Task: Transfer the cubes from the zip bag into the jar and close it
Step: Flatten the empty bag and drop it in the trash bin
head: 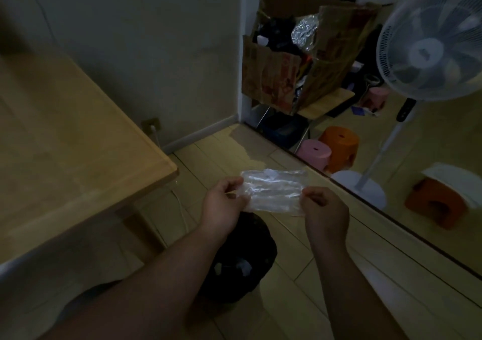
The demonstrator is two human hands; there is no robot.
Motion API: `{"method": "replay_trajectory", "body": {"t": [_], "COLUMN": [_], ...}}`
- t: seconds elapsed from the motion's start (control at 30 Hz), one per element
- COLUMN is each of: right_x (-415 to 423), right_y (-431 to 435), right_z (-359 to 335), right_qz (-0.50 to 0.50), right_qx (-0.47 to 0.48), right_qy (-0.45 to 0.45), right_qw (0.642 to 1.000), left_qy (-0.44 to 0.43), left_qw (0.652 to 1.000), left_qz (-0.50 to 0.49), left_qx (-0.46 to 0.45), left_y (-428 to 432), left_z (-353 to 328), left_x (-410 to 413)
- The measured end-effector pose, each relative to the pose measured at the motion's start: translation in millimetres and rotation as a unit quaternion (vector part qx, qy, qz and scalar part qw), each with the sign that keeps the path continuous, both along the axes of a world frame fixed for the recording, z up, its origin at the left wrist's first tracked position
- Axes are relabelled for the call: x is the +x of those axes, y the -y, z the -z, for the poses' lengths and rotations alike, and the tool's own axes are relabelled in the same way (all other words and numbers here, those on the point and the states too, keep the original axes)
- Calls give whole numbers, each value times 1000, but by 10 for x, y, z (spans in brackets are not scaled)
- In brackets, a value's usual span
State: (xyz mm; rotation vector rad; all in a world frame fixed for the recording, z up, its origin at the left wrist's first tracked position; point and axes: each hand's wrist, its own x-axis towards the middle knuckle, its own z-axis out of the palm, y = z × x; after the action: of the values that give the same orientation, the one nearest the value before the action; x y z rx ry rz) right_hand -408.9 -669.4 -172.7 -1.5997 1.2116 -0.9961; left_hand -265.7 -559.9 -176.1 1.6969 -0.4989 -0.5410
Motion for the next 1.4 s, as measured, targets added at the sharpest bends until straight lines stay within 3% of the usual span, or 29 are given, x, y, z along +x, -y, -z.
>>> {"method": "replay_trajectory", "body": {"t": [0.3, 0.57, 0.67, 0.9, 1.4], "right_x": [201, 351, 405, 507, 528], "right_y": [-178, -359, -378, -391, -326], "right_z": [685, 1051, 1135, 1145, 446], "right_qz": [-33, -105, -120, -170, -110], "right_qx": [118, 210, 235, 223, 142], "right_qy": [-52, -124, -136, -202, -117], "right_qw": [991, 964, 955, 938, 977], "left_qy": [-70, -16, -33, -70, -52], "left_qw": [994, 974, 964, 959, 987], "left_qz": [-39, 7, -17, -18, -4], "left_qx": [74, 226, 263, 274, 153], "left_y": [-161, -388, -449, -449, -131], "left_z": [588, 1039, 1141, 1086, 432], "left_x": [170, 334, 393, 483, 286]}}
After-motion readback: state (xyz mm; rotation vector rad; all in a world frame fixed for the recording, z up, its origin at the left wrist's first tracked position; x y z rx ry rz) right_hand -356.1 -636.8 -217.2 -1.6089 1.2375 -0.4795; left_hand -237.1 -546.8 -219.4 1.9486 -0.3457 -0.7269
